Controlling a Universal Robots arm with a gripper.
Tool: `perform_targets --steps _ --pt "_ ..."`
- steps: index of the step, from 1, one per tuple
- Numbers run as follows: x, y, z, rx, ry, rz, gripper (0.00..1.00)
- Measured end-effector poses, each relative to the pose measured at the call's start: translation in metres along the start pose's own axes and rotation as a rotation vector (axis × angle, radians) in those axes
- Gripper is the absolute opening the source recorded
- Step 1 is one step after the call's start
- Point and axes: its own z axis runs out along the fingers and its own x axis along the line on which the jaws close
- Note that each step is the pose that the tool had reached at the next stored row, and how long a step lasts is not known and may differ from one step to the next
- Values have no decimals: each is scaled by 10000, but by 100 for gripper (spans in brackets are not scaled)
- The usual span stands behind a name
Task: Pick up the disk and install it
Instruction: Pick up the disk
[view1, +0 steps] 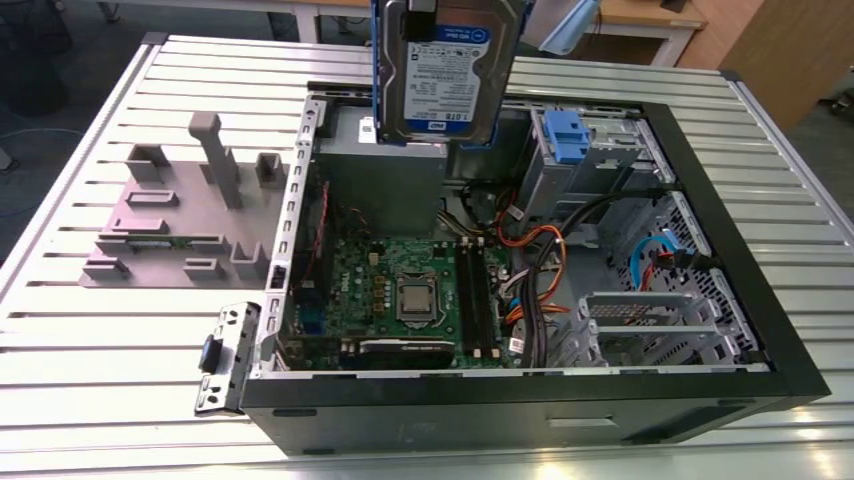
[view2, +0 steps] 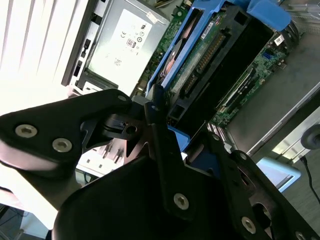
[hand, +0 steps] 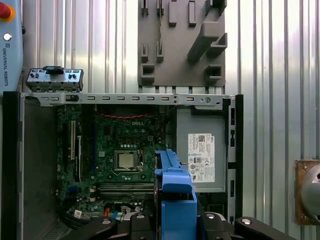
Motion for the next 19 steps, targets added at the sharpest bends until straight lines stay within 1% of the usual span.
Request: perform_targets --steps 19 --pt "41 -4 2 0 5 0 36"
